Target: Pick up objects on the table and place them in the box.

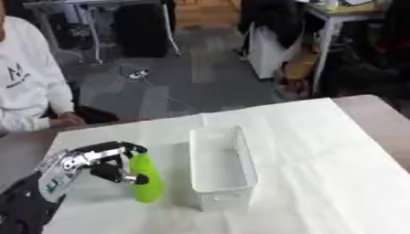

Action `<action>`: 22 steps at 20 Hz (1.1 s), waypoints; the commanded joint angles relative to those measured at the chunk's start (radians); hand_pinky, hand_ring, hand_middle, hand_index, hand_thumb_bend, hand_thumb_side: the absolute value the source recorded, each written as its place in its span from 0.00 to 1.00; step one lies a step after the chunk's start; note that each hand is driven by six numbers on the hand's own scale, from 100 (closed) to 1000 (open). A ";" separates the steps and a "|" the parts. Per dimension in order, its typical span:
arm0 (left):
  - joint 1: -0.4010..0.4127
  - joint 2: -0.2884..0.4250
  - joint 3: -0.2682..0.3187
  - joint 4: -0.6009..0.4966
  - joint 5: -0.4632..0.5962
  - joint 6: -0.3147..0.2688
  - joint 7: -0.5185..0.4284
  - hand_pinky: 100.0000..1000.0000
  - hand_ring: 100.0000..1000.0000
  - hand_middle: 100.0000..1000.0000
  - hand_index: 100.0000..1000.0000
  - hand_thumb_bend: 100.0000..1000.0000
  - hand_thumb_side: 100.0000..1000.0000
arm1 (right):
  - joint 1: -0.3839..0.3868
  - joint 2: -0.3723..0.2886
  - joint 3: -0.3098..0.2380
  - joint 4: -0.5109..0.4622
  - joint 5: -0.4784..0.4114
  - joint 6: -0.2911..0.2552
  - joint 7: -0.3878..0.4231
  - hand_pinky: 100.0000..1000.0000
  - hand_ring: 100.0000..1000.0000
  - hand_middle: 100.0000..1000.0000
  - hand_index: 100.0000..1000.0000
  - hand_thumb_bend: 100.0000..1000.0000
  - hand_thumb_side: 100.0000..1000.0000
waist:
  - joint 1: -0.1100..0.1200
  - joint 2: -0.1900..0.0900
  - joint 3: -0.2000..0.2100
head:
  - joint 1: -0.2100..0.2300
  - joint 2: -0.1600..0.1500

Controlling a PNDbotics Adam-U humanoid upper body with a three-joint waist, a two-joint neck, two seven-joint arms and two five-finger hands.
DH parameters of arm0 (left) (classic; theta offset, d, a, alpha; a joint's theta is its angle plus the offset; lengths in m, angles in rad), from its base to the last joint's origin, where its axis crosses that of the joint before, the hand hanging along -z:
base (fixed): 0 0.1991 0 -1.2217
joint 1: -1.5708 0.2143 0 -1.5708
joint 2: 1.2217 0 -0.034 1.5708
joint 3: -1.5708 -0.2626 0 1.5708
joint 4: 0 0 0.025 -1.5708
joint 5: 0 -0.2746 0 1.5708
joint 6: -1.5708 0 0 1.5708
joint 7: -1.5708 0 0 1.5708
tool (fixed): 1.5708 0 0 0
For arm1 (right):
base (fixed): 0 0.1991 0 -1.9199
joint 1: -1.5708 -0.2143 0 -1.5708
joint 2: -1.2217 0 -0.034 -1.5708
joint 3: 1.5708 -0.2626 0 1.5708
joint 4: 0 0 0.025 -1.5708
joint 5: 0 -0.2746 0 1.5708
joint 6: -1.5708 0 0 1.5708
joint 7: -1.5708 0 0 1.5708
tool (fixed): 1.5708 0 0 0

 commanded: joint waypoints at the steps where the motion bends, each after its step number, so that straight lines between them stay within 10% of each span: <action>1: -0.032 0.016 0.015 0.000 -0.011 -0.001 -0.016 0.63 0.78 0.91 0.99 0.67 0.71 | -0.020 0.002 -0.002 -0.016 -0.003 -0.002 0.002 0.01 0.22 0.22 0.24 0.31 0.42 | 0.000 -0.008 -0.003 | 0.010 -0.008; 22: -0.081 -0.009 0.016 0.062 -0.102 -0.018 -0.048 0.68 0.79 0.91 0.98 0.67 0.69 | -0.037 0.015 0.000 -0.016 -0.011 -0.006 0.005 0.02 0.22 0.22 0.24 0.30 0.42 | 0.007 -0.006 -0.025 | 0.023 -0.003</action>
